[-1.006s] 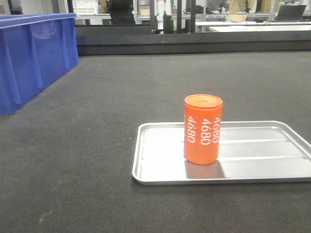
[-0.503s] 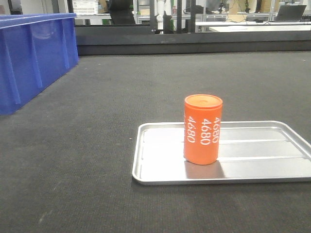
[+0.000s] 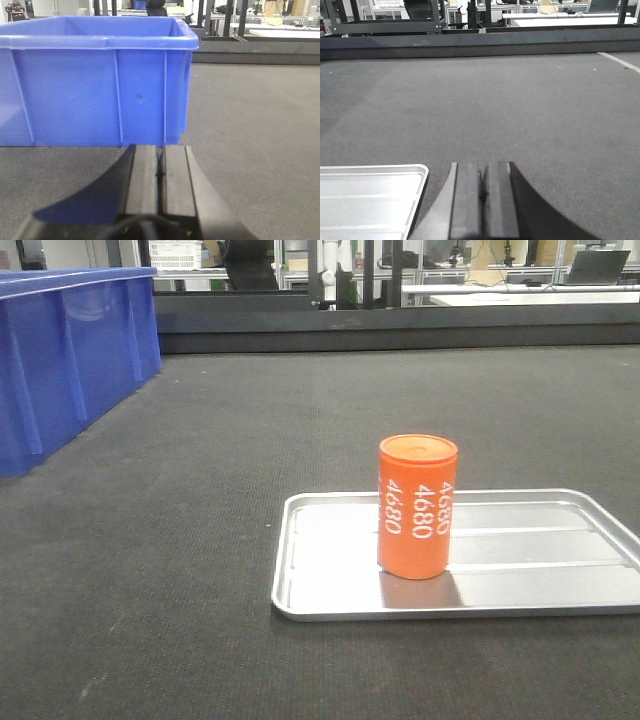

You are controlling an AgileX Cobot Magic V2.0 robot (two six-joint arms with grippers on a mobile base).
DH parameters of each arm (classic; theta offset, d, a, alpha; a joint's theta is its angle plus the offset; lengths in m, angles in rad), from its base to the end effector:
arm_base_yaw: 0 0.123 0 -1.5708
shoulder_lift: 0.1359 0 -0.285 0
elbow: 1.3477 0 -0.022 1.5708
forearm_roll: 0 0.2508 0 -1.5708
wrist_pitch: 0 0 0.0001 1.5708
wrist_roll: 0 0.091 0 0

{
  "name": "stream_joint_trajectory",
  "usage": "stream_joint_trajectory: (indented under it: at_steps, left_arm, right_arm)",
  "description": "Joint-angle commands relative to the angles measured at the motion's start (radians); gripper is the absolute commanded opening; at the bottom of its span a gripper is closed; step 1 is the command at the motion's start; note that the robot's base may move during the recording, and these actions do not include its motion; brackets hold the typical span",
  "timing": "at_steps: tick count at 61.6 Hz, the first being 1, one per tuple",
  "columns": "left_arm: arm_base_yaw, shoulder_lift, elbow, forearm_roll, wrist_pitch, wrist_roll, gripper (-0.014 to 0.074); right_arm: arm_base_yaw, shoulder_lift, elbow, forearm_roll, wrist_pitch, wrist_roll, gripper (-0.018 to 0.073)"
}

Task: Grab orange capacitor from left shelf to right conveyor

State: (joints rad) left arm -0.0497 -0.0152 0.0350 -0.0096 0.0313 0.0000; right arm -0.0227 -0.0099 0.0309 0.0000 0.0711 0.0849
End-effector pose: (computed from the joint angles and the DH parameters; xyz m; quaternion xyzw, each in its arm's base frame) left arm 0.0567 -0.0028 0.1993 0.0140 0.6941 -0.0214 0.7194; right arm 0.0570 -0.0013 0.1968 0.0381 0.7078 0.0219 0.7050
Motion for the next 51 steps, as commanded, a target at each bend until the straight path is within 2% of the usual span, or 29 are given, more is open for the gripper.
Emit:
stream_joint_trajectory:
  at_steps: [1,51]
  left_arm:
    - [-0.002,-0.008,0.022,-0.003,-0.087,0.0,-0.0126]
    - [-0.002,-0.008,0.022,-0.003,-0.087,0.0,-0.0126]
  right_arm:
    - [0.003,-0.022,-0.02,0.0,-0.1,-0.02,0.0055]
    - [0.003,-0.022,-0.02,0.0,-0.091,-0.02,0.0055]
